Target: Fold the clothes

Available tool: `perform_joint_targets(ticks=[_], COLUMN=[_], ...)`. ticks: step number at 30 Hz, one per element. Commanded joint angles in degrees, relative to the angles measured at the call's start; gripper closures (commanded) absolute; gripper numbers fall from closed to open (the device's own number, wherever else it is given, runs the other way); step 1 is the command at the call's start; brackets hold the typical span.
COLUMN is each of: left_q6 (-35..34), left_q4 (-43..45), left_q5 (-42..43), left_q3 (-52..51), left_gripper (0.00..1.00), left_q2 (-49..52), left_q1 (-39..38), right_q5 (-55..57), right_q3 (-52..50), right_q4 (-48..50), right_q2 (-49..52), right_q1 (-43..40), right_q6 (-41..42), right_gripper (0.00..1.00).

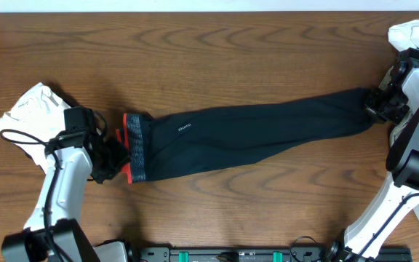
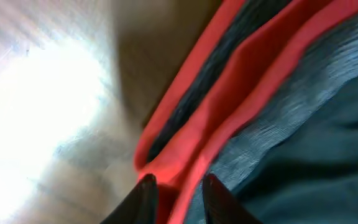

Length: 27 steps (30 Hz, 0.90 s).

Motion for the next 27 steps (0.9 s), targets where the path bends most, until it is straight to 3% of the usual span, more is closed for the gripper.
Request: perform_joint_targets(ticks=[1,3,6,17,23,27], left_q6=[2.21,4.5,5.49,3.69,3.76,3.72], left_q4=[5.25,11.39,16.74,23.87,23.45,22.56], left_q5=[2.82,6.49,9.84,9.49,-2.97,-4.24], left_q3=[3.34,3.34,3.34,3.34,3.3,3.21], left_gripper=[0.86,0.94,0.94,0.94,0.94,0.94], left_q2=[-4.37,-5.68,-5.03,9.99,14.34,15.93], left_q1=[-0.02,-0.7,-2.32,-8.31,-6.75,-4.5], right_q5=[1.29,1.29,1.29,1.29,1.31,1.31], right_q3=[-1.51,-1.51,-1.51,-1.53,-1.53,-1.53], right_q4=[-0.83,-0.83,-0.96,-1.77,-1.73,-1.75], right_q2=[2.12,2.12,2.12,2.12,2.12,2.12], right_q1=[0.26,0.28,0.26,0.26,0.26,0.26], right_q6=[-0.5,-0.48,-0.5,-0.92,-0.9,-0.9], right_gripper=[0.99,0.99,0.99,0.99,0.99,0.99])
